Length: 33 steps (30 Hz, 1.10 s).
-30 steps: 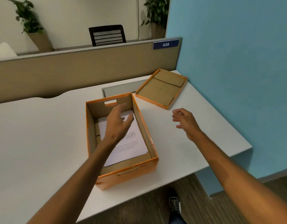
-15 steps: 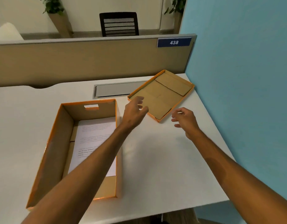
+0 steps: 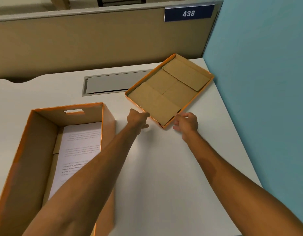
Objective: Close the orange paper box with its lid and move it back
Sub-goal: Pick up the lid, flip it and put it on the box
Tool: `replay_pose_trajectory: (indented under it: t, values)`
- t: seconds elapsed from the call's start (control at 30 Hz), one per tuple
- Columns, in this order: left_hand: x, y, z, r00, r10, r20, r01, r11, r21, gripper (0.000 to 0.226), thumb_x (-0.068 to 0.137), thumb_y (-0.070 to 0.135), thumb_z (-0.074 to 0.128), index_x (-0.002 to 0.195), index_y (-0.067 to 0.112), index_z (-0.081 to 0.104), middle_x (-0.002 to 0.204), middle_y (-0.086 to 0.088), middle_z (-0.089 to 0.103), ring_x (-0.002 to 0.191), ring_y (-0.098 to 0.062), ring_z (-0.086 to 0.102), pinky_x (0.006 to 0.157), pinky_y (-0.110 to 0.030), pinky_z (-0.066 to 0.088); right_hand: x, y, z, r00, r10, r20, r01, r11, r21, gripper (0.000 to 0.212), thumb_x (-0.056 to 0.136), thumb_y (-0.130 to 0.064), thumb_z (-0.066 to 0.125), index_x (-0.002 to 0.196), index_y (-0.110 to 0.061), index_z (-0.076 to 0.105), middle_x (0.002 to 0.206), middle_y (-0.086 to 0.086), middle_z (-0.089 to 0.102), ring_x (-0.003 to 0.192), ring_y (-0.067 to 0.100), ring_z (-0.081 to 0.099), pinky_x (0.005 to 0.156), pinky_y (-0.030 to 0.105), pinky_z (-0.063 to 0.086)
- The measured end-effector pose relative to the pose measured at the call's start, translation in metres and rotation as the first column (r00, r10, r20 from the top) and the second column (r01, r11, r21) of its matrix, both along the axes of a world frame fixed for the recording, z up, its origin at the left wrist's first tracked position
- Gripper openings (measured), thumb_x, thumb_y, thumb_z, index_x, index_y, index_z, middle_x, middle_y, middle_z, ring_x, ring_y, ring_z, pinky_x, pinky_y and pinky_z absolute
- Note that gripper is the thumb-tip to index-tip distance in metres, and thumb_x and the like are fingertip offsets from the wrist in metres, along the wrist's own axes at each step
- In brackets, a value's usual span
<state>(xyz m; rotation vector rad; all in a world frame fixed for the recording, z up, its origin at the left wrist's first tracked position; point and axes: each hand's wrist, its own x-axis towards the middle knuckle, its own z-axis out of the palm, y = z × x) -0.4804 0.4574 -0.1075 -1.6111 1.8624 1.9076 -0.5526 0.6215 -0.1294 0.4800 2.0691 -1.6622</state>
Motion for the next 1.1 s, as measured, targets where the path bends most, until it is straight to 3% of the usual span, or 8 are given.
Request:
replay_pose_trajectory:
  t: [0.07, 0.17, 0.27, 0.5, 0.63, 0.8, 0.97, 1.1]
  values:
    - [-0.008, -0.004, -0.011, 0.999, 0.036, 0.040, -0.036, 0.999, -0.013, 0.051, 0.087, 0.009, 0.072, 0.130, 0.005, 0.046, 0.121, -0.019, 0.062, 0.078, -0.027, 0.072, 0.063, -0.033, 0.063, -0.007, -0.004, -0.007, 0.997, -0.051, 0.052, 0.054, 0.997, -0.059, 0.025, 0.085, -0.014, 0.073, 0.105, -0.001, 0.063, 0.098, 0.025, 0.070, 0.079, 0.031, 0.069, 0.075, 0.046, 0.062]
    - [-0.017, -0.007, -0.024, 0.998, 0.047, 0.052, -0.048, 0.999, 0.012, 0.031, 0.087, 0.008, 0.071, 0.115, 0.002, 0.057, 0.095, -0.018, 0.068, 0.063, -0.026, 0.072, 0.071, -0.041, 0.064, -0.015, -0.009, -0.013, 0.991, -0.108, 0.080, 0.115, 0.988, -0.099, 0.014, 0.083, -0.009, 0.075, 0.083, -0.002, 0.063, 0.090, 0.025, 0.071, 0.082, 0.035, 0.073, 0.066, 0.043, 0.062]
    - [-0.024, -0.008, -0.031, 0.995, 0.089, 0.052, -0.094, 0.991, 0.093, 0.018, 0.086, 0.005, 0.071, 0.100, -0.001, 0.061, 0.086, -0.021, 0.072, 0.062, -0.030, 0.074, 0.070, -0.044, 0.064, -0.021, -0.014, -0.017, 0.987, -0.130, 0.090, 0.139, 0.986, -0.094, 0.021, 0.080, -0.008, 0.079, 0.070, -0.006, 0.061, 0.083, 0.021, 0.071, 0.080, 0.036, 0.073, 0.063, 0.044, 0.061]
    - [-0.035, -0.015, -0.042, 0.988, 0.135, 0.072, -0.143, 0.981, 0.131, 0.017, 0.077, 0.006, 0.073, 0.092, -0.001, 0.068, 0.079, -0.020, 0.077, 0.067, -0.031, 0.077, 0.073, -0.044, 0.064, -0.027, -0.019, -0.025, 0.987, -0.140, 0.083, 0.144, 0.989, -0.046, 0.017, 0.076, 0.006, 0.074, 0.073, -0.008, 0.064, 0.093, 0.024, 0.072, 0.084, 0.038, 0.074, 0.065, 0.047, 0.063]
    - [-0.034, -0.012, -0.039, 0.990, 0.135, 0.031, -0.138, 0.976, 0.170, 0.014, 0.073, 0.004, 0.073, 0.086, 0.000, 0.068, 0.078, -0.019, 0.076, 0.071, -0.031, 0.077, 0.074, -0.045, 0.063, -0.027, -0.017, -0.022, 0.980, -0.188, 0.061, 0.194, 0.974, -0.115, 0.022, 0.077, 0.004, 0.069, 0.094, -0.007, 0.064, 0.102, 0.026, 0.070, 0.089, 0.039, 0.072, 0.067, 0.054, 0.062]
    - [-0.027, -0.012, -0.016, 0.990, 0.090, -0.108, -0.051, 0.946, 0.322, 0.019, 0.083, -0.001, 0.068, 0.101, -0.004, 0.063, 0.095, -0.024, 0.073, 0.078, -0.033, 0.077, 0.068, -0.038, 0.064, -0.025, -0.002, -0.005, 0.982, -0.161, 0.100, 0.188, 0.898, -0.399, 0.065, 0.078, 0.015, 0.067, 0.137, -0.012, 0.057, 0.106, 0.021, 0.072, 0.081, 0.030, 0.072, 0.073, 0.053, 0.062]
    - [-0.014, -0.043, 0.020, 0.972, 0.076, -0.220, 0.005, 0.939, 0.344, 0.038, 0.090, 0.011, 0.064, 0.124, 0.005, 0.048, 0.116, -0.026, 0.061, 0.101, -0.039, 0.069, 0.088, -0.047, 0.059, -0.022, 0.031, 0.010, 0.993, -0.102, 0.063, 0.120, 0.868, -0.482, 0.068, 0.081, 0.013, 0.066, 0.143, -0.010, 0.052, 0.113, 0.023, 0.072, 0.083, 0.031, 0.071, 0.072, 0.047, 0.063]
    - [0.000, -0.064, 0.044, 0.962, 0.058, -0.265, 0.008, 0.970, 0.242, 0.036, 0.094, 0.017, 0.062, 0.126, 0.003, 0.053, 0.119, -0.021, 0.055, 0.107, -0.039, 0.065, 0.080, -0.045, 0.061, -0.020, 0.063, 0.019, 0.999, -0.014, 0.031, 0.027, 0.874, -0.485, 0.061, 0.084, 0.008, 0.064, 0.140, -0.014, 0.056, 0.103, 0.016, 0.074, 0.085, 0.029, 0.069, 0.072, 0.042, 0.062]
